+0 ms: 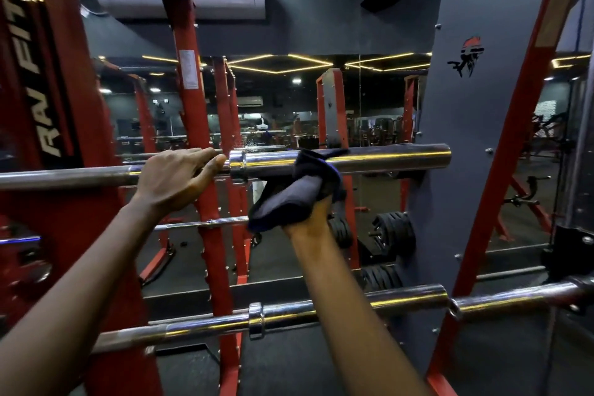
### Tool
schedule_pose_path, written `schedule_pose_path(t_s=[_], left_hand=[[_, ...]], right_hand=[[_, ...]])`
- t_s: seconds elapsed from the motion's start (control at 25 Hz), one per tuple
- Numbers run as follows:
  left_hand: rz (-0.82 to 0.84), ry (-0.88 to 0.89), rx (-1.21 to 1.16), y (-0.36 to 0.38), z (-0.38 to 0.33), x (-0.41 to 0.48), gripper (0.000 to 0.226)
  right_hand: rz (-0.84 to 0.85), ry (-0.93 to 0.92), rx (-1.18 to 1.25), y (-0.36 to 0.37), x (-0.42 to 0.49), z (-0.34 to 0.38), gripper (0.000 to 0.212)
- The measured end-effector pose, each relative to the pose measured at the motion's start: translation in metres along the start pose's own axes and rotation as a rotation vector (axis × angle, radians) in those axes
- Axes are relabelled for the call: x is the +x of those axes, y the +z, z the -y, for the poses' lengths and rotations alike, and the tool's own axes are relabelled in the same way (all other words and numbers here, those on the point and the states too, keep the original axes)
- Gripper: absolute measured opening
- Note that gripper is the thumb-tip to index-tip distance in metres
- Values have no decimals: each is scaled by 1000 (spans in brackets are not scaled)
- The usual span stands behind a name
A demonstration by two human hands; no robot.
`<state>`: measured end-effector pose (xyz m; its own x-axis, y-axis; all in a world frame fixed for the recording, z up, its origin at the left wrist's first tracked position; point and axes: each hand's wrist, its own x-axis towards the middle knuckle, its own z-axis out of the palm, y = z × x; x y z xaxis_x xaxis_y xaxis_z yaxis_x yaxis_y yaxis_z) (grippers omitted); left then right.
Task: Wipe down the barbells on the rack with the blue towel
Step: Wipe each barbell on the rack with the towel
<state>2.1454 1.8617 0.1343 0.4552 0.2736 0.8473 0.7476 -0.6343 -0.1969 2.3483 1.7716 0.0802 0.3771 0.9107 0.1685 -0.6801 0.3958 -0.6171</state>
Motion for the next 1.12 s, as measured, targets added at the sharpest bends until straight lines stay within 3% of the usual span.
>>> schedule_pose_path(t_s=[0.08,0.12,0.28,0.4,0.48,0.56,0.72,0.88,0.96,1.04,1.12], left_hand=[[7,-33,-11,-1,0,-2,49],[27,-30,-1,-2,1,-3,50],[30,-41,-43,-1,5,-7,53],[52,-53,-1,1,4,-7,49],[73,-65,56,3,5,-7,47],[81,-47,60,5,9,-15,46],[75,-17,7,11,17,-33,49],[41,-63,6,13,10,-32,48],[44,-44,6,11,11,-34,49],[62,-21,20,10,15,-35,52],[80,-9,-7,8,18,-34,55]], right_hand=[[-182,-54,76,24,0,5,29],[-263,-139,3,28,3,-3,35],[-392,-753,-420,14,-11,-44,59],[-177,-1141,-1029,-5,11,-41,63],[-73,-1287,-1370,-19,30,-19,65],[-168,-1383,-1468,-31,55,15,56],[-439,-1316,-1350,-26,63,46,39],[-99,-1482,-1591,4,46,-4,45],[-6,-1568,-1609,-4,53,6,49],[-114,-1541,-1510,-18,59,22,44],[-306,-1400,-1424,-16,57,21,42]])
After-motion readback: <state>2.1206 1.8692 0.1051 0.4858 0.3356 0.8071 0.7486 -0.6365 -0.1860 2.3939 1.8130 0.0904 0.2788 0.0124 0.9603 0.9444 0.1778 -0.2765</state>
